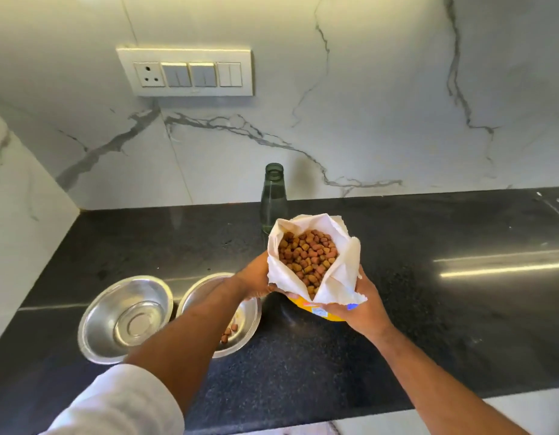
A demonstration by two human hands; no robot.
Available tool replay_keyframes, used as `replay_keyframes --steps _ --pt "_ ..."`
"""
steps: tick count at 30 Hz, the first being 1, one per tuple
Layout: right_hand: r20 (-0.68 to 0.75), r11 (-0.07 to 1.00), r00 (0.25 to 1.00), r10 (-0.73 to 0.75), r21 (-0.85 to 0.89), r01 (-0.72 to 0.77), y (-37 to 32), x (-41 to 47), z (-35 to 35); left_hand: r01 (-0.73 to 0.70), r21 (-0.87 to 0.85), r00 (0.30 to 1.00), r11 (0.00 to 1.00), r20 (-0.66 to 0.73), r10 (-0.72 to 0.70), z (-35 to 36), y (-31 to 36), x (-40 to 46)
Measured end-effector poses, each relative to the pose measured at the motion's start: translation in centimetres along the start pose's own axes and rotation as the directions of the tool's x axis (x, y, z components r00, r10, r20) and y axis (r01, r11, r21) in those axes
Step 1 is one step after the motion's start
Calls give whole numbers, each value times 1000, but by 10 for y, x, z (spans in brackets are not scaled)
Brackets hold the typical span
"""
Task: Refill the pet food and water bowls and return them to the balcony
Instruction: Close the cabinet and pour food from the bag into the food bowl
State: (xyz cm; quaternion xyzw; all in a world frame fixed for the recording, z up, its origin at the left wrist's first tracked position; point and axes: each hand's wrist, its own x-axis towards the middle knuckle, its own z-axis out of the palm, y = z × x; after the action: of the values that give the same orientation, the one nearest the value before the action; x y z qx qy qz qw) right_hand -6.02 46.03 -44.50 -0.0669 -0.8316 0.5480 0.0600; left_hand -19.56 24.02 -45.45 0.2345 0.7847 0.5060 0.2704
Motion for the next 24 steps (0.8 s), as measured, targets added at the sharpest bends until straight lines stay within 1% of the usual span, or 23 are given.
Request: replay_keyframes --steps 1,2,3,4,5,6,7,8,9,11,13,14,17,19,21,24 --pt "27 1000 1000 1 -16 -1 -7 0 -6 16 -13 999 1000 -38 -16 2 0 -7" --pt "52 999 999 8 -39 -5 -15 -1 -12 42 -50 998 998 -42 -44 5 -2 -11" --pt "77 997 997 13 -73 -7 -24 -1 -17 97 -80 993 992 -55 -102 9 6 -19" --pt "106 994 994 14 -114 -2 -33 -3 -21 106 -135 992 985 -48 -113 12 9 -29" --pt "131 988 991 15 -156 6 -41 -3 -26 107 -153 991 982 -58 -117 18 13 -36" --pt "155 979 988 14 -204 18 -49 -4 -29 79 -210 993 974 -66 -95 24 18 -48" --pt "180 967 983 21 -254 26 -57 -5 -31 72 -292 989 954 -101 -106 30 22 -59" --pt "208 953 978 28 -302 37 -65 -5 -33 21 -339 982 940 -168 -83 36 20 -66" --pt "235 937 971 38 -346 47 -74 -6 -34 -36 -402 980 915 -193 -46 41 16 -69" --pt "288 906 955 63 -418 66 -89 -6 -35 -95 -458 984 884 -177 14 53 12 -84" --pt "348 861 933 87 -497 105 -103 -5 -34 -60 -555 994 829 -107 1 65 7 -94" --pt "383 835 918 104 -535 129 -110 -4 -33 -75 -602 995 795 -103 16 70 5 -101" --pt "444 756 881 163 -630 177 -127 1 -29 -16 -710 992 704 -98 -76 91 2 -111" --pt "474 699 857 201 -682 214 -136 5 -25 32 -771 988 636 -72 -136 101 -3 -113" --pt "505 638 832 230 -723 263 -144 10 -19 57 -820 986 569 -42 -160 110 -6 -112" --pt "551 554 791 267 -759 342 -158 18 -8 55 -878 986 475 -29 -166 120 -10 -111"
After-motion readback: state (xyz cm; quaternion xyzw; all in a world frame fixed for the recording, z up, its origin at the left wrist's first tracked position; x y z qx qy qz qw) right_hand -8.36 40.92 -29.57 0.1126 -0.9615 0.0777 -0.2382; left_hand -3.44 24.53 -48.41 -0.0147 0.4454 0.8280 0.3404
